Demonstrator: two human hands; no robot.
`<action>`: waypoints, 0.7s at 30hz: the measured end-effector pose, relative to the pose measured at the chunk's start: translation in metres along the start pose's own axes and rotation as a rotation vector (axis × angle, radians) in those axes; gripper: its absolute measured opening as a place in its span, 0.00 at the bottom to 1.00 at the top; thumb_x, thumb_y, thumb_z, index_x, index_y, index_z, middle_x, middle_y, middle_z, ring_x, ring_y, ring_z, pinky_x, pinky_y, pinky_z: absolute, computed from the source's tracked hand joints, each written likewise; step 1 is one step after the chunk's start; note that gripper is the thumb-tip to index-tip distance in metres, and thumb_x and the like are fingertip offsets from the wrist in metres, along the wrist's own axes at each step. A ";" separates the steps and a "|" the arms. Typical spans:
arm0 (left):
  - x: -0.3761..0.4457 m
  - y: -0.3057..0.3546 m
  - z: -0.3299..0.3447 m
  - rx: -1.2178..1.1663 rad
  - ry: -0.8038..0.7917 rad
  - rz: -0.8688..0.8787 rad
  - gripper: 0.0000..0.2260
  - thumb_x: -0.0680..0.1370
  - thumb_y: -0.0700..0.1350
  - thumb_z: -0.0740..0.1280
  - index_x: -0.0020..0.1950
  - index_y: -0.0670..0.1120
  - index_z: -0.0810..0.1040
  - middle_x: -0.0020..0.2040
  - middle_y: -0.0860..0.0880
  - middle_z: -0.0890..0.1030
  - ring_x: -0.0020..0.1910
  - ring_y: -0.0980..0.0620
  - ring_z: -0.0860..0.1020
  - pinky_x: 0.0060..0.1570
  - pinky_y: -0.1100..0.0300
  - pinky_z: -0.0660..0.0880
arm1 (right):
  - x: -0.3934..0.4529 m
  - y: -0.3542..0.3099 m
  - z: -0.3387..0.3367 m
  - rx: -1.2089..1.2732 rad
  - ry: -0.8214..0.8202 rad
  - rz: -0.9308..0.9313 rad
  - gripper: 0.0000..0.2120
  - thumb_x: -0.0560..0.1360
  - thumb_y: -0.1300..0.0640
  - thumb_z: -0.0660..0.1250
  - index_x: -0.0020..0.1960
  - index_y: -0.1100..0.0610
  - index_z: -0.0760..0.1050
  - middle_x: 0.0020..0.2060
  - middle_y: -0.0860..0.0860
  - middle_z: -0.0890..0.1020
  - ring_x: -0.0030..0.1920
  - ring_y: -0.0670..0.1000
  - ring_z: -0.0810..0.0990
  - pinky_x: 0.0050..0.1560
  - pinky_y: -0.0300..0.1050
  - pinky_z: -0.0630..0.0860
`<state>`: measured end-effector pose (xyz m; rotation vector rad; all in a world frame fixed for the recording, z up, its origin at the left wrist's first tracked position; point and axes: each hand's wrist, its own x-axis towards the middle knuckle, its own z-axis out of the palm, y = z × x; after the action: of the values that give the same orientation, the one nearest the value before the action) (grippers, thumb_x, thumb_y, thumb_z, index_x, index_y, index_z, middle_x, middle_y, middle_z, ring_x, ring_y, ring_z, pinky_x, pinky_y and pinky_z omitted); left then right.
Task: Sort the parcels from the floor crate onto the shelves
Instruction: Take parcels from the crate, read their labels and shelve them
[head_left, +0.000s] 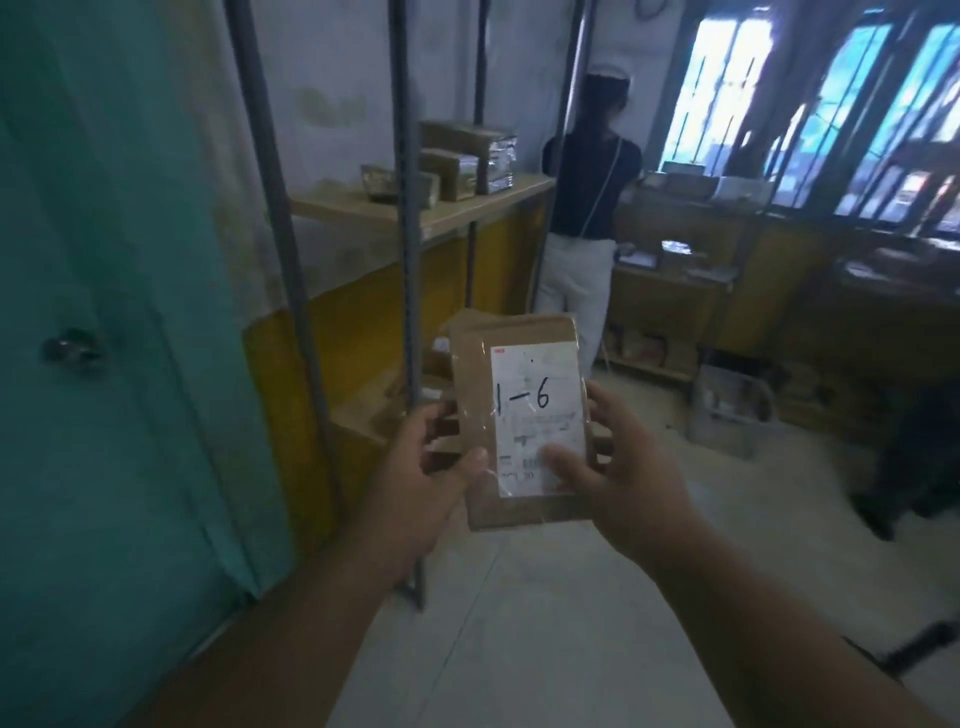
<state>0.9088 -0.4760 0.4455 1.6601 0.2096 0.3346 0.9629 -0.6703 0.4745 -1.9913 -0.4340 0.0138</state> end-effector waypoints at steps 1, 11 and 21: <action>0.024 0.008 0.016 -0.013 -0.033 0.014 0.16 0.77 0.47 0.72 0.55 0.68 0.73 0.59 0.59 0.80 0.58 0.54 0.80 0.56 0.44 0.80 | 0.017 0.006 -0.015 0.006 0.053 0.009 0.31 0.76 0.53 0.72 0.74 0.40 0.63 0.60 0.39 0.78 0.57 0.47 0.80 0.44 0.49 0.85; 0.236 0.040 0.203 0.028 -0.210 0.199 0.18 0.77 0.47 0.71 0.53 0.72 0.74 0.58 0.62 0.81 0.54 0.56 0.83 0.53 0.44 0.81 | 0.181 0.121 -0.158 0.205 0.241 -0.114 0.35 0.74 0.57 0.74 0.74 0.39 0.61 0.64 0.44 0.78 0.58 0.47 0.83 0.50 0.49 0.84; 0.408 0.066 0.297 0.114 0.022 0.214 0.15 0.77 0.53 0.68 0.58 0.69 0.68 0.54 0.67 0.76 0.54 0.62 0.78 0.40 0.65 0.78 | 0.391 0.171 -0.249 0.318 0.062 -0.204 0.39 0.75 0.61 0.72 0.76 0.40 0.57 0.62 0.39 0.76 0.57 0.40 0.82 0.45 0.43 0.83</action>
<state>1.3884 -0.6276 0.5224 1.7971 0.0678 0.5108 1.4280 -0.8320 0.5078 -1.6249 -0.5564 -0.1008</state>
